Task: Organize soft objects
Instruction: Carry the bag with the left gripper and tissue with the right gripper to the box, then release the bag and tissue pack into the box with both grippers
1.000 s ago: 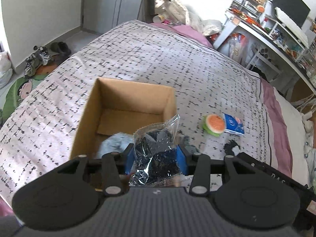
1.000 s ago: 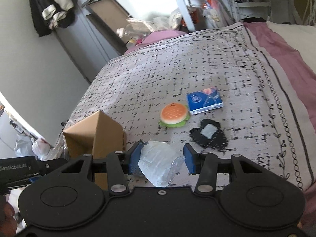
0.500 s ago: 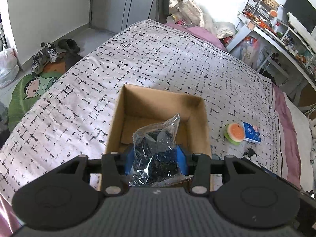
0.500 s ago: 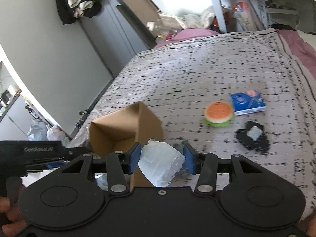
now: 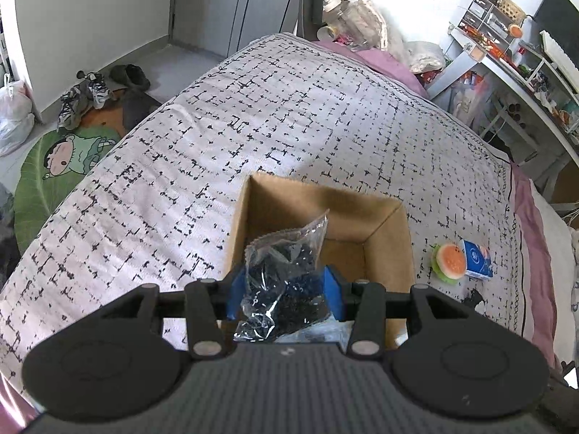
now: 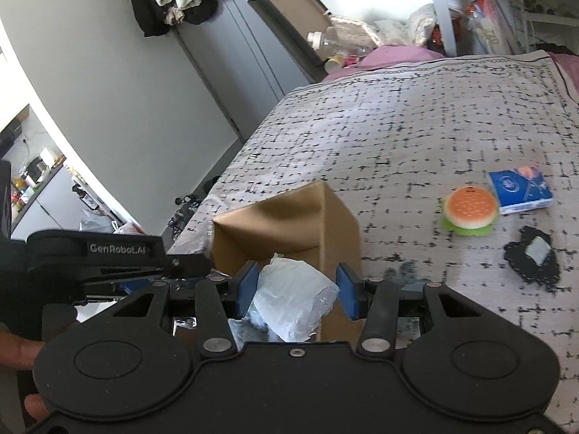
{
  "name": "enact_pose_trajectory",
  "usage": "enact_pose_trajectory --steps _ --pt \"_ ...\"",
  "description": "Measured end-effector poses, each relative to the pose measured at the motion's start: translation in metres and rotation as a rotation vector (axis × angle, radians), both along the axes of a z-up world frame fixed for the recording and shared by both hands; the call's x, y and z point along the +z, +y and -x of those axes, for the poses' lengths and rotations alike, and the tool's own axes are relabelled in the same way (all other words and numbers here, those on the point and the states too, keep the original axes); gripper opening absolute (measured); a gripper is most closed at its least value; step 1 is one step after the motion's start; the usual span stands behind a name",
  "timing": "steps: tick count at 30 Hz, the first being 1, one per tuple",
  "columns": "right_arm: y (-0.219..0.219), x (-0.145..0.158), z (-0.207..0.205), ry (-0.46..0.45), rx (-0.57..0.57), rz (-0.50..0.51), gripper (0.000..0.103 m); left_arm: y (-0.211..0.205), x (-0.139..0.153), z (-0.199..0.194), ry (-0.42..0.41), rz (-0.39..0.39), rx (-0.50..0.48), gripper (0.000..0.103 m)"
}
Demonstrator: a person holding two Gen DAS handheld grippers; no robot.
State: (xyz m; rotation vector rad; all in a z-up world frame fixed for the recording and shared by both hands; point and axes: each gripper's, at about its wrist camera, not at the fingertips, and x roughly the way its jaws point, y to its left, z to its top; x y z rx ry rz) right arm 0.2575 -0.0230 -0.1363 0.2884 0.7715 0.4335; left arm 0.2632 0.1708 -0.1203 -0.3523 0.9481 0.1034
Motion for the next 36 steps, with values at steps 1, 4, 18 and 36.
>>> enact_pose_trajectory --steps 1,4,18,36 --pt "0.003 0.000 0.000 0.001 0.002 0.000 0.046 0.001 0.001 -0.002 0.003 0.009 -0.008 0.050" --pt "0.008 -0.002 -0.002 0.009 0.008 0.004 0.046 0.006 0.003 -0.008 0.025 0.025 -0.014 0.062" --pt "0.009 0.004 0.016 0.015 0.018 0.054 0.062 0.017 0.014 0.014 0.037 0.012 0.036 0.072" --pt "-0.046 0.010 0.017 0.071 -0.073 0.083 0.078 -0.031 0.040 0.042 0.018 -0.090 0.008 0.085"
